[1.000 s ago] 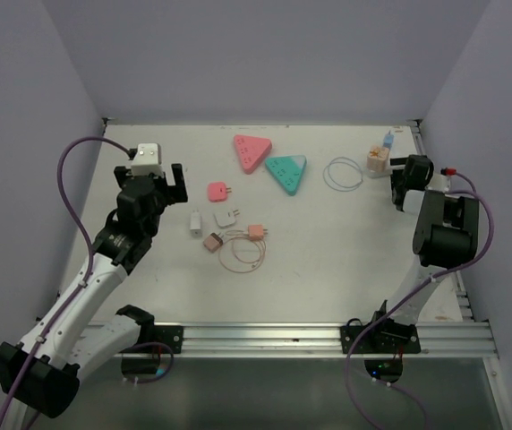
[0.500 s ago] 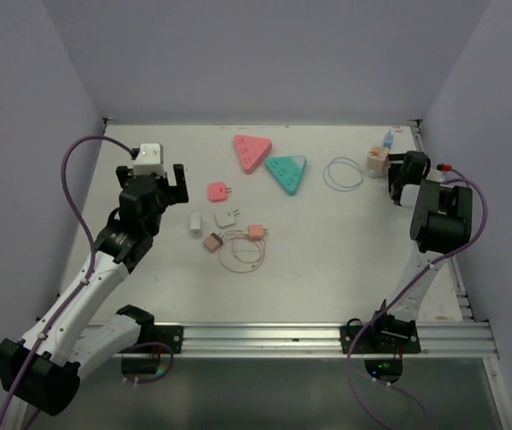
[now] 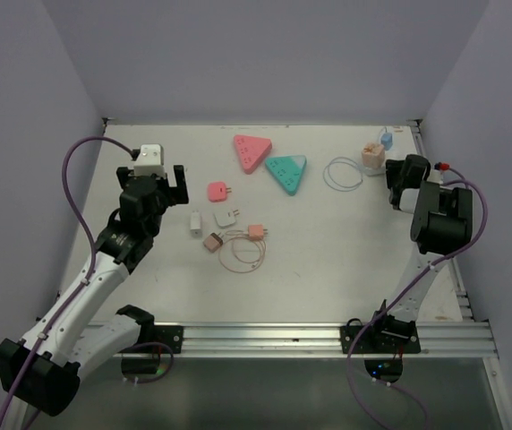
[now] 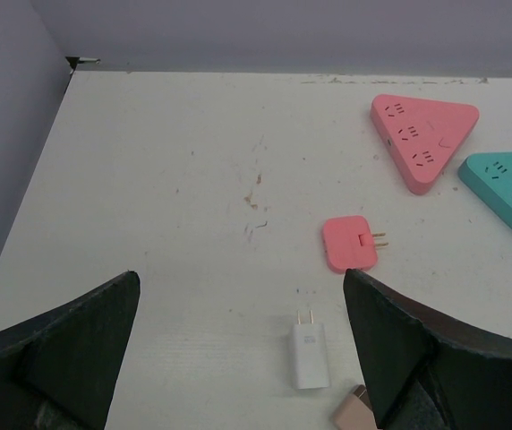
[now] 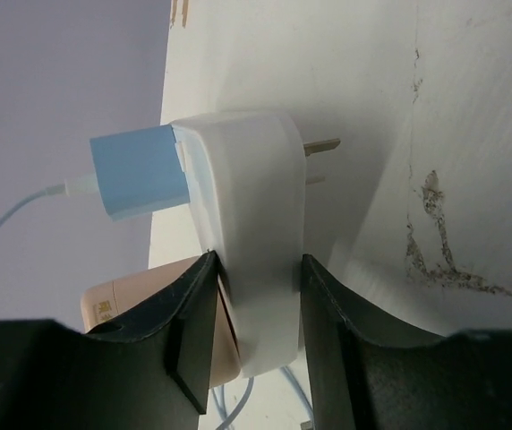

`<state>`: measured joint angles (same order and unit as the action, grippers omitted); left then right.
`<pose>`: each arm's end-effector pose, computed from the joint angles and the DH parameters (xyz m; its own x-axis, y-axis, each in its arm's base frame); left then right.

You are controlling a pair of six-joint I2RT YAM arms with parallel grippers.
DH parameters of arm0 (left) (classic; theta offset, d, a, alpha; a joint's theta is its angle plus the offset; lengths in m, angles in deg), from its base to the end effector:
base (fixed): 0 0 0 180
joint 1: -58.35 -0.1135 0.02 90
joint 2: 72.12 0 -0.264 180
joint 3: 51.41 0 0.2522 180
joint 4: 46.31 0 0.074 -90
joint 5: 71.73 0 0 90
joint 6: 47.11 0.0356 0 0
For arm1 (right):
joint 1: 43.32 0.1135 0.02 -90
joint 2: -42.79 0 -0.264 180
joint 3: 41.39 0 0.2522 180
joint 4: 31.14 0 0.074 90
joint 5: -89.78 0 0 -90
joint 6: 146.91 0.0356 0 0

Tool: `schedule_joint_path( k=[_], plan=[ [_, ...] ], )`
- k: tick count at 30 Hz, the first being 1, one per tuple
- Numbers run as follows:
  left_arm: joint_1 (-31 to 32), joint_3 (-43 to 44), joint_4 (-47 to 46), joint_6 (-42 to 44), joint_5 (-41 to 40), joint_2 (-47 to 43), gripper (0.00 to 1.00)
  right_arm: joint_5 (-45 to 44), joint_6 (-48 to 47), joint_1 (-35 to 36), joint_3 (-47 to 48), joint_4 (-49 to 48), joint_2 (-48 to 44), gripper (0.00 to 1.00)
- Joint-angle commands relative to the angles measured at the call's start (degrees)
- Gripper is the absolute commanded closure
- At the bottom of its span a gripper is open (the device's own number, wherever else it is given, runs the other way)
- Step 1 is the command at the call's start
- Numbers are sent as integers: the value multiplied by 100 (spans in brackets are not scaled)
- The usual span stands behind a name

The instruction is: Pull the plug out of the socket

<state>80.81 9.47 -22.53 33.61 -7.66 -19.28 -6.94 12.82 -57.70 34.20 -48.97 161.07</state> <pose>0.2021 -0.0667 0.3304 -0.2401 -0.0577 -0.9690 -0.0852 0.9956 -0.0381 0.4152 -0.1107 0.1290 0.1868 0.9139 -0.3605 0.5031 0.2262 0.8341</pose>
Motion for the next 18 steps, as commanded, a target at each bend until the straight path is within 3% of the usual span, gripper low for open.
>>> schedule_joint_path(
  k=[1,11,18],
  plan=[
    [-49,0,-308,102,18,-125,0,109,-477,-48,-257,-242,-595,99],
    [-49,0,-317,66,141,-221,0,663,-1488,-39,-917,39,-1965,100],
    [-49,-18,-317,5,229,-257,1,1322,-2428,31,-1462,987,-3169,100]
  ],
)
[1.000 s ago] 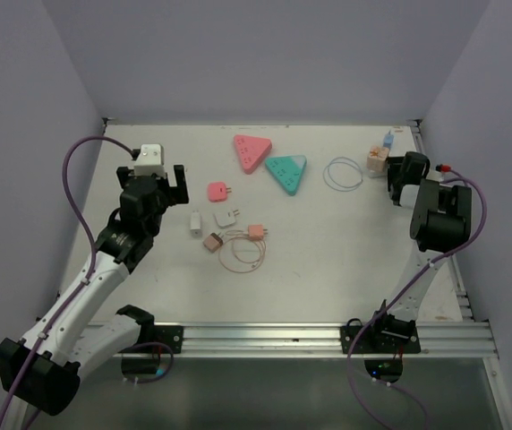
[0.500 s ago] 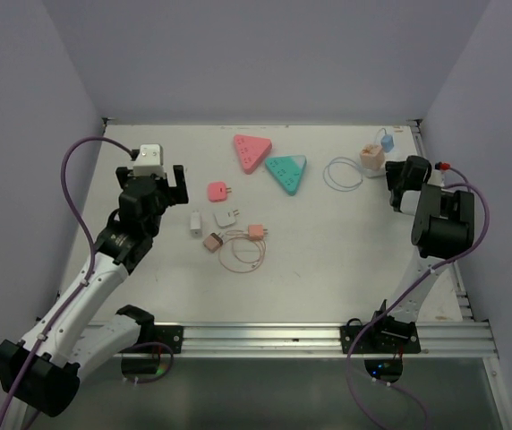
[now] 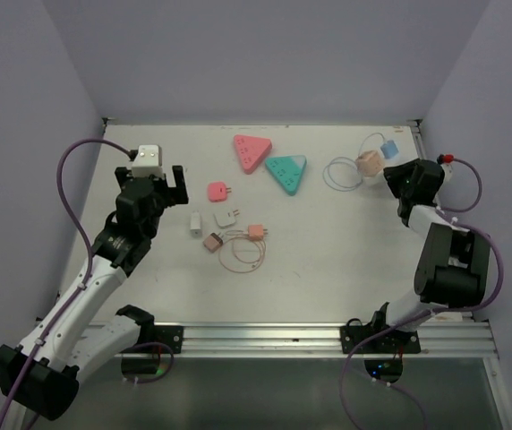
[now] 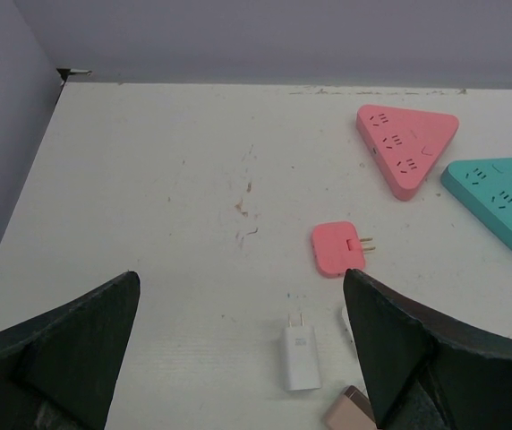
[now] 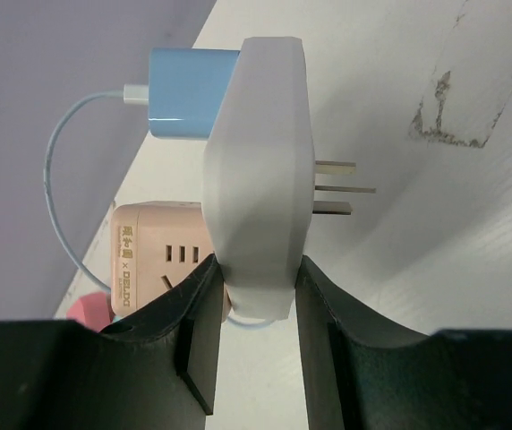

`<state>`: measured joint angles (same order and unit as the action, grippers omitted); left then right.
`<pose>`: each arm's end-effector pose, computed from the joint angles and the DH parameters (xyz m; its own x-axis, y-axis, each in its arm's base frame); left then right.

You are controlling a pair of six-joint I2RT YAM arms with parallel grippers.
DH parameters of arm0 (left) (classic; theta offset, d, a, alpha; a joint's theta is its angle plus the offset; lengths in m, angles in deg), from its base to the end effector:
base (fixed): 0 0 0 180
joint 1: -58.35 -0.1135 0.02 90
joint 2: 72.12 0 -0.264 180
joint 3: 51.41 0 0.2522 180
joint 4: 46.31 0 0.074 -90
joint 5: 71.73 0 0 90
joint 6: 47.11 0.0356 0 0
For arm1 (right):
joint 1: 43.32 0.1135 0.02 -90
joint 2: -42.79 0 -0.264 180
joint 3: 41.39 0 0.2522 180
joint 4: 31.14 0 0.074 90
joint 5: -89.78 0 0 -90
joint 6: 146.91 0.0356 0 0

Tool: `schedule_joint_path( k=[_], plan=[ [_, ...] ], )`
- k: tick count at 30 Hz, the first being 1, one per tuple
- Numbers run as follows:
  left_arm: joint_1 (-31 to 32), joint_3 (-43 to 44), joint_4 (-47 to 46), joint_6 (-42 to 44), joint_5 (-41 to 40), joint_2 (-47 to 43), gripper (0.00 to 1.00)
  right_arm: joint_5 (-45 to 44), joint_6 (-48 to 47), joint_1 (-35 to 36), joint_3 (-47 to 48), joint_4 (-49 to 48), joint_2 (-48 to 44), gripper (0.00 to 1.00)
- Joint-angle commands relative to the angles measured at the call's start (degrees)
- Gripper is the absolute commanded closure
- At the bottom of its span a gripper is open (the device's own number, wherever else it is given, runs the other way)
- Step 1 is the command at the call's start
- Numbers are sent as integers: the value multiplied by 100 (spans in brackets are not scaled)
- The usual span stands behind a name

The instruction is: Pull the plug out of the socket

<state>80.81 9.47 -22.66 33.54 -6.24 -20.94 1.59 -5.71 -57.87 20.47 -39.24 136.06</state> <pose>0.1963 -0.0652 0.3360 -0.2159 -0.0707 -0.9739 -0.0603 0.9964 -0.0590 0.3400 -0.0871 0.2023 -0.0662 0.8219 -0.5657 0.4382 0.5333 0.7236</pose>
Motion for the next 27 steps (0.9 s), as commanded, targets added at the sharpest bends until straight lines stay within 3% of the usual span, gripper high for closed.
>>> schedule_joint_path(
  k=[1,8,17,23,27],
  plan=[
    [-49,-9,-303,3,131,-90,0,557,-820,74,-133,260,-792,100],
    [-49,-1,-374,-111,876,15,0,1243,-1613,819,-625,956,-2030,100],
    [48,439,-67,-822,2792,630,1,1885,-2131,2278,-609,1246,-2235,100],
    [1013,422,-92,-1533,2681,814,2,1499,-2483,3000,-512,1685,-2278,100],
    [1690,238,-627,-2141,2741,1069,3,1655,-2571,3186,-503,1765,-2410,100]
  ],
)
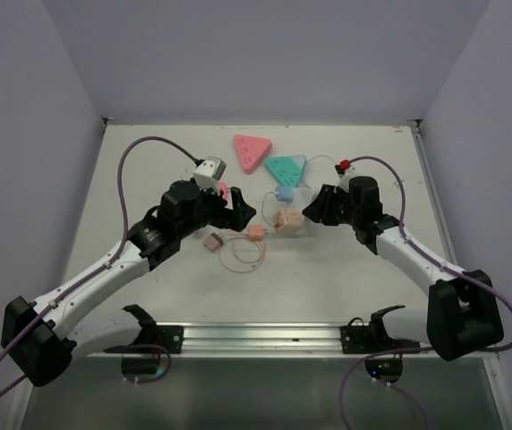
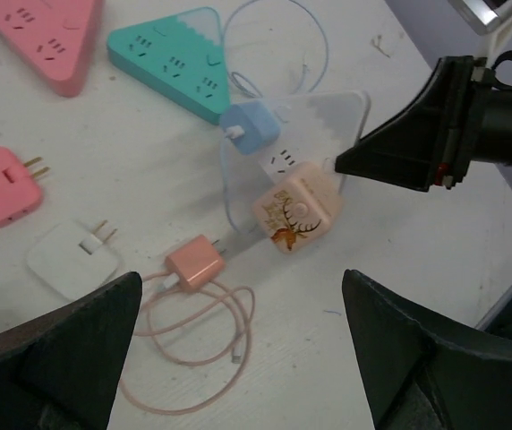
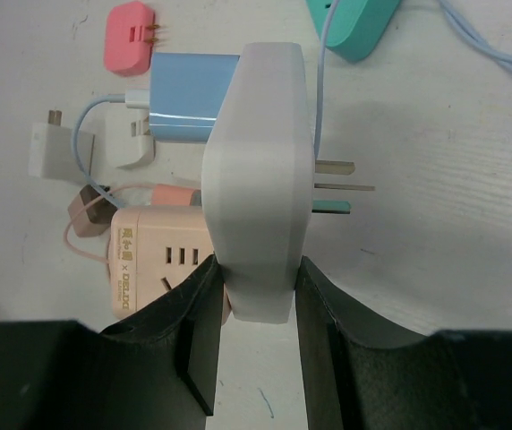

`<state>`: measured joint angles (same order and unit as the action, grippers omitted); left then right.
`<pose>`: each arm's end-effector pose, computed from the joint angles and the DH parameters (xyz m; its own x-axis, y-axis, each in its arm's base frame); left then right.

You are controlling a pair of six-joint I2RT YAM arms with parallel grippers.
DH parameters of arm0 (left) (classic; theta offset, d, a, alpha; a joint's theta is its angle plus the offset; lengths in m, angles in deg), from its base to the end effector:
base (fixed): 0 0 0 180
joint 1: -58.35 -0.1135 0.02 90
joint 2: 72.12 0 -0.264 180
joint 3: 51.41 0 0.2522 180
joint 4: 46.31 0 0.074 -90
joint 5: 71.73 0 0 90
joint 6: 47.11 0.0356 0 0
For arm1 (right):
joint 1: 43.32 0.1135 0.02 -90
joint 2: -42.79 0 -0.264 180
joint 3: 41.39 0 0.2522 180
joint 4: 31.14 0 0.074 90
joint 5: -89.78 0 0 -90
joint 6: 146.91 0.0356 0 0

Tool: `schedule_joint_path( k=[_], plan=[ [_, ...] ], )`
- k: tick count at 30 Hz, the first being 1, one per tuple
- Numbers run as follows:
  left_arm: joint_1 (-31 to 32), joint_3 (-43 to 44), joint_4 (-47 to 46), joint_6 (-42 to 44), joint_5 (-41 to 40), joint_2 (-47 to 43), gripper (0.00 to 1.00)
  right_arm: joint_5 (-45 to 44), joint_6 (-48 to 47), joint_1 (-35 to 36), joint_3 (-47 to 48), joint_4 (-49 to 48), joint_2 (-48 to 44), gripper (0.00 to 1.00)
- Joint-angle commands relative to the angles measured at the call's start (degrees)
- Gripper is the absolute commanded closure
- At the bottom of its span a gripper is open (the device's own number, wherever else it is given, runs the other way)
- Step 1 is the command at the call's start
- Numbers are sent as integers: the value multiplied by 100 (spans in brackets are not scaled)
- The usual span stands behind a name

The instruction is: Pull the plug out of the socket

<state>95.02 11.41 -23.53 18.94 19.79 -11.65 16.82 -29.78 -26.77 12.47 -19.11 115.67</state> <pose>0.1956 -0.1468 0.3153 -0.5063 -0.1289 -0.8527 0.4502 0.8038 -0.3889 0.2590 0.0878 0.2279 -0.6740 0.2546 -0.6935 -0.2311 0.8190 0.5252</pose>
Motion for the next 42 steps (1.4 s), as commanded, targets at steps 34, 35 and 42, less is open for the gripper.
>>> schedule_joint_path(
  k=[34,35,42],
  plan=[
    [1888,-63,-1780,2781,-600,2074,3,1592,-244,313,376,-283,-486,100],
    [1923,-54,-1781,2799,-618,2100,4,1636,-235,330,376,-292,-477,100],
    [2020,7,-1798,2860,-653,2364,16,1715,-217,375,367,-380,-415,100]
  ],
)
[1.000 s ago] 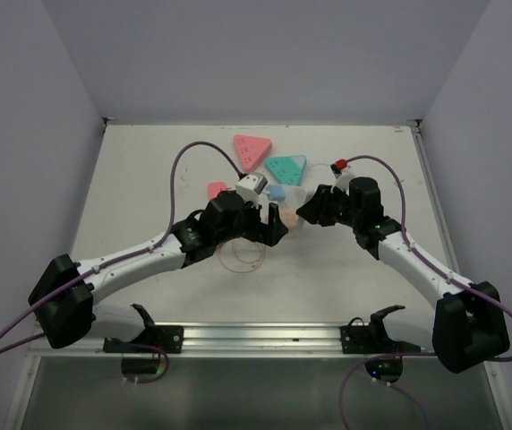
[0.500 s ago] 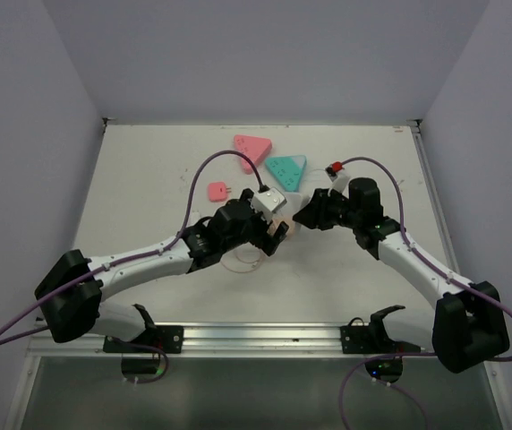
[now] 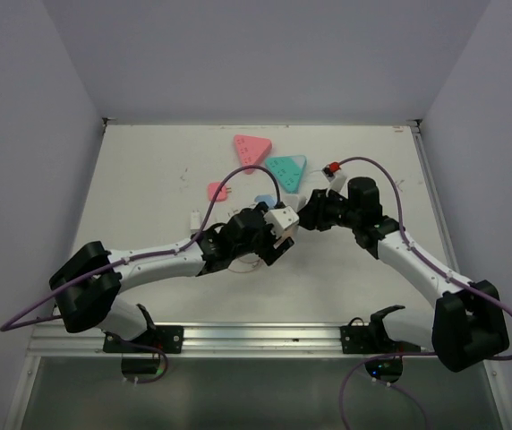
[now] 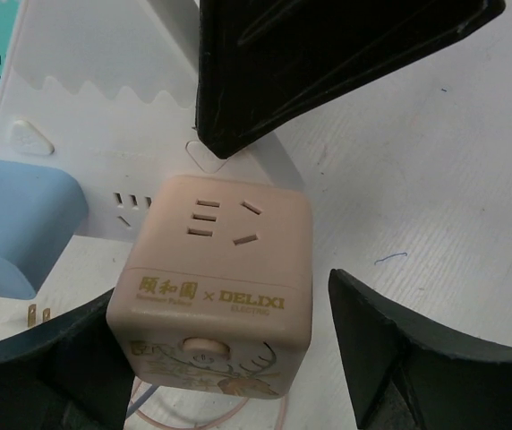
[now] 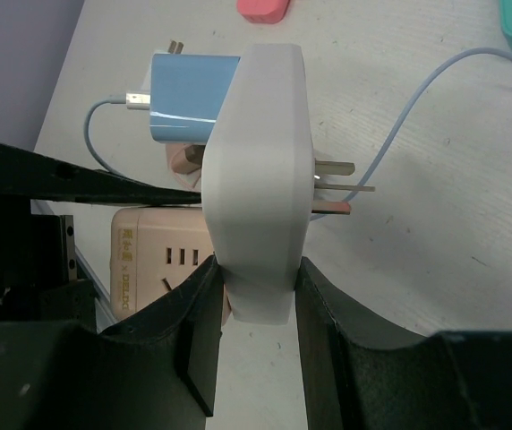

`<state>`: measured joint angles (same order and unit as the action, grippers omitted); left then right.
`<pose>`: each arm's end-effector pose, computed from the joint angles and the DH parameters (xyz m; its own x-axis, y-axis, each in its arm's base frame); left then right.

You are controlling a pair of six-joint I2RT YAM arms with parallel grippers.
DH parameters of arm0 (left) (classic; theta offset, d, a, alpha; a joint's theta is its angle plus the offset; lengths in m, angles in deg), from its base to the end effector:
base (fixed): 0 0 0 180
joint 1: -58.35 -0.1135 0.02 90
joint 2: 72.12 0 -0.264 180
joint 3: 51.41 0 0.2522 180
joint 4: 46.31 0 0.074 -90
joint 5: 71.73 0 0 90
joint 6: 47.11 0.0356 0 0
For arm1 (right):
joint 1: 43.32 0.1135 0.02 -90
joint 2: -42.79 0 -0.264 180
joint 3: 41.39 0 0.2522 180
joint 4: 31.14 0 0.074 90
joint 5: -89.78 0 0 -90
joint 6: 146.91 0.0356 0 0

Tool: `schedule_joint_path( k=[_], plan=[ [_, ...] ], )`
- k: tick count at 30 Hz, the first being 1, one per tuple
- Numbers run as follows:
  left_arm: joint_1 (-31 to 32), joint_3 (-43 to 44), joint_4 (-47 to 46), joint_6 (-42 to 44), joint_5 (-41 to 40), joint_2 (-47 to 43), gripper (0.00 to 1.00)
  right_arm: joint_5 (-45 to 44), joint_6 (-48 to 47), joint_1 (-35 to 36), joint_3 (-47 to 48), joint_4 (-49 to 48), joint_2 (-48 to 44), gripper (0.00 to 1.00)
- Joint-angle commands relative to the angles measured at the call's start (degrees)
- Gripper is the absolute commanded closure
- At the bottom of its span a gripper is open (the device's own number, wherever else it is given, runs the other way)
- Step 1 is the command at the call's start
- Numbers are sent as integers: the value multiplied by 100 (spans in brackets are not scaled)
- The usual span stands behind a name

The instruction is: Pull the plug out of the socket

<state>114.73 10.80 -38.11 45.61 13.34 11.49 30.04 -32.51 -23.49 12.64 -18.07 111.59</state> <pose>0.1801 -0.2653 0.2298 -0.2358 0.4400 -0.8665 0.8004 0.5936 0.0837 0.2395 0.1054 0.2464 -0.6943 0.1289 -0.7081 -0.4671 0.6677 0.5796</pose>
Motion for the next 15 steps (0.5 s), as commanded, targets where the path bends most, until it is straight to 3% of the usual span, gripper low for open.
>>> schedule_joint_path(
  k=[1,3,9,11,15],
  plan=[
    [49,68,-340,185,-17,50,19,393,47,55,350,-485,2,100],
    [49,60,-349,176,-34,32,28,402,29,64,332,-502,29,100],
    [49,-37,-445,80,36,-3,74,393,82,117,166,-774,11,100],
    [49,-72,-524,27,36,-12,90,367,91,143,104,-827,2,91],
    [49,-203,-700,-70,-8,-82,100,270,205,214,-19,-1011,2,64]
  ],
)
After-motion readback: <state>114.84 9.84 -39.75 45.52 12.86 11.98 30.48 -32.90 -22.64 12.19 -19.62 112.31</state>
